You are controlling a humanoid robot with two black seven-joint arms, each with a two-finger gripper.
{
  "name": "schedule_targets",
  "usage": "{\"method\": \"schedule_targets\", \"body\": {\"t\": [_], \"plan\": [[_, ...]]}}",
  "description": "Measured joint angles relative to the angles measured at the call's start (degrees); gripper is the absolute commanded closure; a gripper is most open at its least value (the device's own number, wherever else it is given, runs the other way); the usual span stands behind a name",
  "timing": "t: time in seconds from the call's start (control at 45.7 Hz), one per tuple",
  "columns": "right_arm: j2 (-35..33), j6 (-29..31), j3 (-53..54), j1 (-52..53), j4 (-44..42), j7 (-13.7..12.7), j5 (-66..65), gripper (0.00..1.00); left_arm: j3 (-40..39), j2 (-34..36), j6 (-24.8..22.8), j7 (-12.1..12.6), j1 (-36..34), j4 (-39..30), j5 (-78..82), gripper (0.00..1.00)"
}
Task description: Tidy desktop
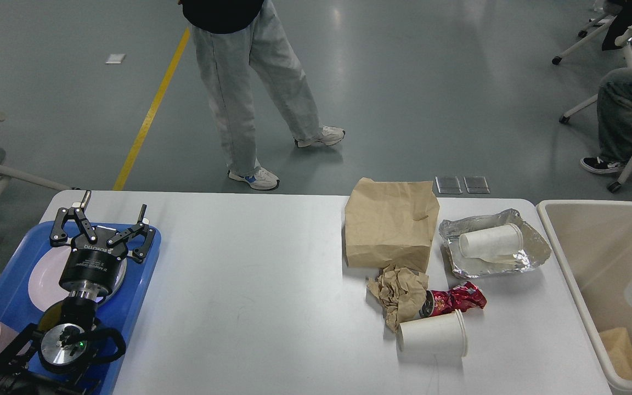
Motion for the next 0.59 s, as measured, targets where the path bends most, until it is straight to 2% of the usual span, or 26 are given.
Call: {"method": "schedule_targets", "body": {"t": [0.197, 0.285, 0.394, 0.591], "plan": [[0.1, -12.1, 13.7, -18.5, -9.1, 0.2, 0.0, 1.0, 0.0, 0.0, 0.0, 0.0, 0.0, 0.0, 0.0, 0.04], [3.2, -16.4, 17.5, -26.2, -15.0, 0.2, 0.0, 1.0, 0.0, 0.0, 0.0, 0.0, 0.0, 0.0, 0.0, 0.04], [9.0, -18.9, 20.5, -35.9, -25.9, 0.1, 0.1, 1.0, 0.0, 0.0, 0.0, 0.0, -0.1, 0.0, 0.0, 0.04], [18.3, -19.6, 22.9, -51.0, -46.0, -0.4, 0.4, 1.0, 0.0, 0.0, 0.0, 0.0, -0.1, 0.0, 0.0, 0.04]]}}
